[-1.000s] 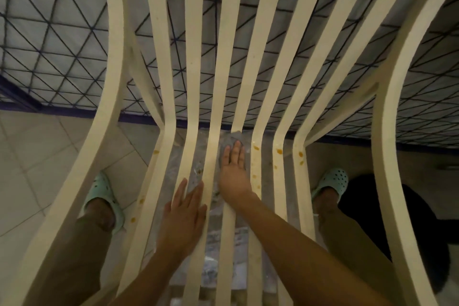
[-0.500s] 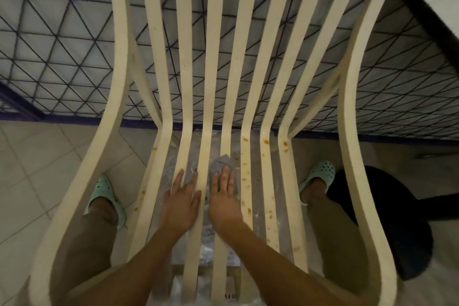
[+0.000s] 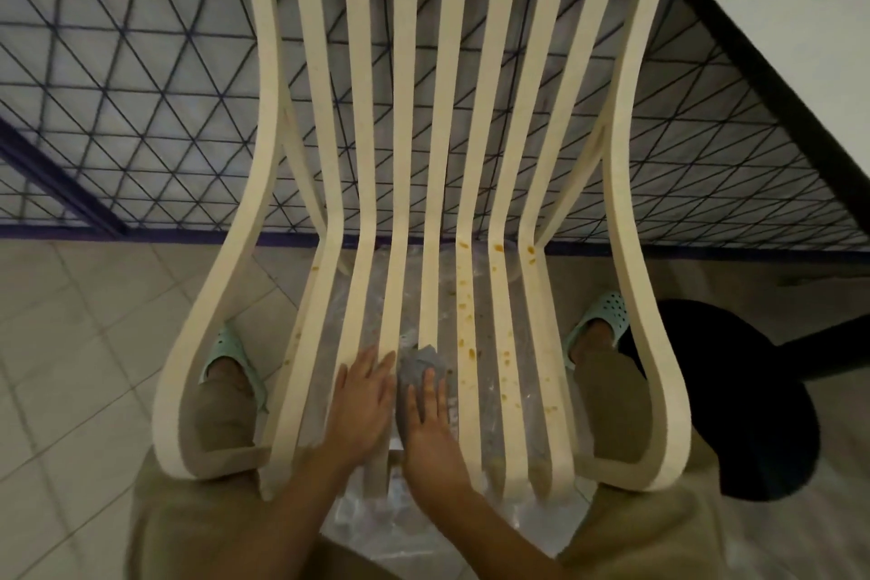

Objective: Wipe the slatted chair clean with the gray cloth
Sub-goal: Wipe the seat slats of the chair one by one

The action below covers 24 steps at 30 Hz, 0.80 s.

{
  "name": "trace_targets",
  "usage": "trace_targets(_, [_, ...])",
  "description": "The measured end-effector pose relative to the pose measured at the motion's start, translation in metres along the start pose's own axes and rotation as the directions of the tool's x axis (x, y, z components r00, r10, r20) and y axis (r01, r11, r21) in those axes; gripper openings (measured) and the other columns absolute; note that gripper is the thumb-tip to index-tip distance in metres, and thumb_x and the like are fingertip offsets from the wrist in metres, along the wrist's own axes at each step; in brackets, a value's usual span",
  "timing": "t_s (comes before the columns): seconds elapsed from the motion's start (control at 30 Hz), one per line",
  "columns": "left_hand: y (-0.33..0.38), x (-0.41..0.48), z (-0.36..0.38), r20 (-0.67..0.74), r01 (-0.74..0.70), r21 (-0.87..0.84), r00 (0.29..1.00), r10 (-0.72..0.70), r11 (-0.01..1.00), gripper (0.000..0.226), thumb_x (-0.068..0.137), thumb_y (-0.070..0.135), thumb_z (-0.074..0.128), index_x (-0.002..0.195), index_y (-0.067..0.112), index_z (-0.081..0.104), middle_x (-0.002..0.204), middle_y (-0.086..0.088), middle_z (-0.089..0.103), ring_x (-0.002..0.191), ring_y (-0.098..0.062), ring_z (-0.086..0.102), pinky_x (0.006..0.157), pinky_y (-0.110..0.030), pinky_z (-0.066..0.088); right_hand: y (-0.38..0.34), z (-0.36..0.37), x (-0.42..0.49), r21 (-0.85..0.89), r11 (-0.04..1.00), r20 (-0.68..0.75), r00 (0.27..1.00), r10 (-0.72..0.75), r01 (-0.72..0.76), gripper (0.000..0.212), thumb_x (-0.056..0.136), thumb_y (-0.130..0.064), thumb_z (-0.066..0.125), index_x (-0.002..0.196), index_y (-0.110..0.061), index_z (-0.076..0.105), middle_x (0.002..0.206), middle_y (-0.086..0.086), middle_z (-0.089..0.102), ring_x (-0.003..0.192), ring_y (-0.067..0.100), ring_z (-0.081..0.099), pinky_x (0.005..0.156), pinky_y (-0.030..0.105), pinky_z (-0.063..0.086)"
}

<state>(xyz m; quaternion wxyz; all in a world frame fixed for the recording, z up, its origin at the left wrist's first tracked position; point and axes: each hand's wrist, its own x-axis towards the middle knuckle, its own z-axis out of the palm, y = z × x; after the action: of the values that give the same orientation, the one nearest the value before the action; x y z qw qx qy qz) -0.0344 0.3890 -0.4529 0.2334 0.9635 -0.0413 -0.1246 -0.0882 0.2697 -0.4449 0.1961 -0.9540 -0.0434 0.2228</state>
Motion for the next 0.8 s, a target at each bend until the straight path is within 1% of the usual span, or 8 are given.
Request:
trace_targets(0.07, [-0.002,-0.005,0.000,0.014,-0.009,0.001,1.000,0.009,1.000,0.075,0.087,0.055,0.002,0.147,0.024,0.036,0.158,0.003,0.023,0.147,-0.014,0.015,0.119,-0.038,0.006,0.003,0.001,-0.007,0.048,0.999,0.006,1.000,0.008,-0.008,0.080,0.095,0.006,0.040,0.153,-0.007,-0.014,0.149,0.012,-0.038,0.144,0.032,-0.026,0.116,0.032,0.028])
trace_targets(0.2, [0.005,-0.011,-0.002,0.048,0.005,-0.026,0.999,-0.004,1.000,0.050,0.101,0.040,0.028,0.148,0.024,0.035,0.159,0.000,0.021,0.148,-0.017,0.012,0.119,-0.042,0.008,0.012,-0.003,-0.021,0.150,0.989,0.000,1.000,-0.002,0.002,0.074,0.097,0.000,0.044,0.156,-0.009,0.000,0.158,0.009,-0.024,0.151,0.025,0.008,0.110,0.025,0.033])
trace_targets(0.3, [0.013,-0.016,0.000,0.055,0.014,-0.034,0.998,-0.012,0.999,0.047,0.102,0.027,0.038,0.149,0.025,0.033,0.161,-0.005,0.014,0.149,-0.021,0.010,0.121,-0.044,0.010,0.011,-0.022,-0.030,0.281,0.959,0.042,0.999,0.035,-0.045,0.067,0.096,-0.002,0.048,0.155,-0.009,0.016,0.162,0.015,0.015,0.133,0.029,0.046,0.106,0.029,0.040])
trace_targets(0.33, [0.017,-0.017,0.001,0.055,0.001,-0.050,0.998,0.002,0.999,0.048,0.102,0.024,0.039,0.149,0.024,0.033,0.161,-0.005,0.012,0.149,-0.022,0.011,0.121,-0.042,0.012,0.011,-0.029,-0.032,0.336,0.941,0.018,0.999,0.036,-0.040,0.061,0.096,-0.001,0.047,0.152,-0.007,0.025,0.159,0.016,0.025,0.128,0.029,0.050,0.106,0.029,0.040])
trace_targets(0.47, [0.034,-0.026,0.010,0.000,-0.090,-0.200,0.996,0.092,0.976,0.043,0.101,0.015,0.040,0.145,0.016,0.042,0.159,-0.002,0.022,0.146,-0.020,0.021,0.118,-0.029,0.020,0.022,-0.051,-0.044,0.428,0.904,-0.020,1.000,0.009,0.001,0.051,0.095,0.008,0.038,0.144,-0.008,0.045,0.155,0.009,0.036,0.144,0.023,0.032,0.116,0.025,0.021])
trace_targets(0.6, [0.050,-0.031,0.009,-0.019,-0.070,-0.370,0.998,0.068,0.926,0.042,0.104,0.026,0.036,0.143,0.013,0.043,0.151,-0.003,0.040,0.138,-0.016,0.037,0.115,-0.025,0.025,0.039,-0.074,-0.052,0.447,0.893,-0.077,0.997,-0.017,0.050,0.047,0.095,0.007,0.039,0.138,-0.008,0.053,0.145,0.010,0.050,0.138,0.025,0.041,0.117,0.030,0.028])
trace_targets(0.7, [0.059,-0.030,0.003,-0.040,-0.058,-0.435,0.998,0.045,0.899,0.046,0.104,0.035,0.031,0.142,0.013,0.046,0.144,-0.002,0.048,0.132,-0.017,0.045,0.113,-0.029,0.032,0.052,-0.090,-0.057,0.418,0.901,-0.188,0.981,-0.041,0.117,0.038,0.099,-0.011,0.043,0.134,-0.005,0.057,0.140,0.010,0.055,0.132,0.020,0.049,0.115,0.022,0.030])
trace_targets(0.8, [0.061,-0.027,0.006,-0.019,-0.050,-0.405,0.999,0.046,0.913,0.043,0.105,0.031,0.032,0.142,0.012,0.045,0.146,-0.002,0.046,0.134,-0.018,0.042,0.110,-0.024,0.029,0.061,-0.082,-0.062,0.378,0.920,-0.105,0.992,-0.066,0.102,0.044,0.102,-0.009,0.043,0.146,-0.011,0.044,0.153,0.009,0.039,0.140,0.023,0.039,0.118,0.031,0.028])
